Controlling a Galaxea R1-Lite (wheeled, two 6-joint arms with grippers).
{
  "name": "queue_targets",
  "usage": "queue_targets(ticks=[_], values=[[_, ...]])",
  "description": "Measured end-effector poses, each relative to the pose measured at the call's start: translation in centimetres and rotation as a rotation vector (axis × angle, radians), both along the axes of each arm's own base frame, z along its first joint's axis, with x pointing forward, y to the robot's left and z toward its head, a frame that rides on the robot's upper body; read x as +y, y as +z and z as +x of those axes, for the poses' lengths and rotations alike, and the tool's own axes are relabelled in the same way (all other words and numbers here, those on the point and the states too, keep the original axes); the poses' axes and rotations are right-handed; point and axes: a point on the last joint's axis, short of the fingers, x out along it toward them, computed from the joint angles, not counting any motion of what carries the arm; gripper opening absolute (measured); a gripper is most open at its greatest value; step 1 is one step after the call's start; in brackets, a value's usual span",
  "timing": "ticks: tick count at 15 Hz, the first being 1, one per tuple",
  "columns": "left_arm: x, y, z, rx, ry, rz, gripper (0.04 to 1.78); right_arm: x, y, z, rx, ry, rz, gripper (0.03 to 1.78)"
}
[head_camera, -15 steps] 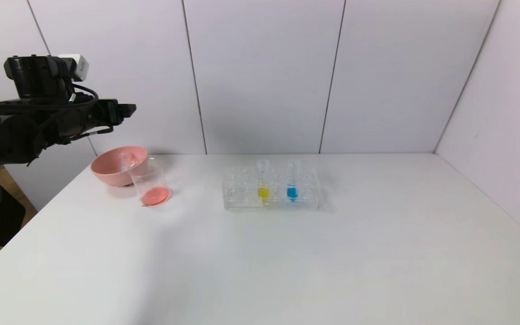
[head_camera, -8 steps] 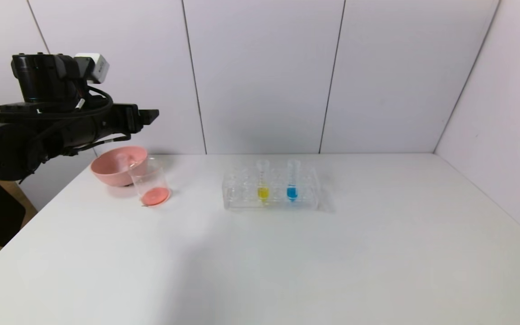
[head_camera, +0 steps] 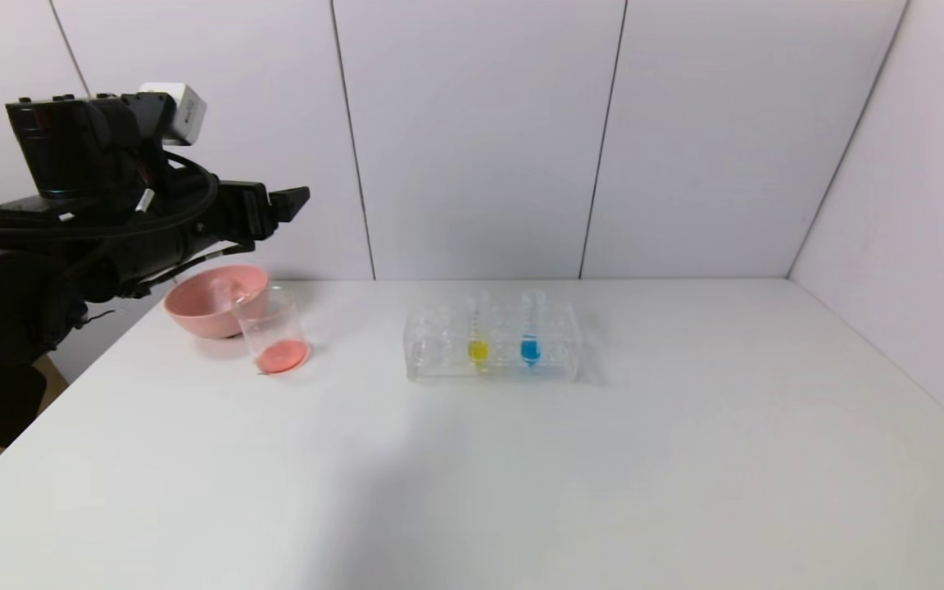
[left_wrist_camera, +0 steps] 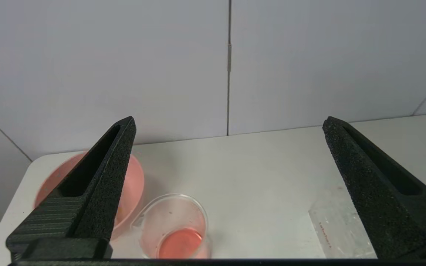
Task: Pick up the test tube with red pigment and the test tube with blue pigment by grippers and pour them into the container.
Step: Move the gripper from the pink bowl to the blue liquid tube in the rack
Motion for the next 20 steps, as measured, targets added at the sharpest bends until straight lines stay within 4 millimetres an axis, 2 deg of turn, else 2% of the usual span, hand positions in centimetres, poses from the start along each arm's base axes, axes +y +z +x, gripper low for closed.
queue_targets(ticks=[9,20], values=[[-3.9,-1.3,-2.4,0.041,-0.140,0.005,1.76,0.0,0.0,0.0,0.000,0.000,0.000,1.77],[-7.8,-3.0,-5.0,0.001,-0.323,-0.006,1.76,0.0,0.0,0.0,0.000,0.000,0.000,1.77]])
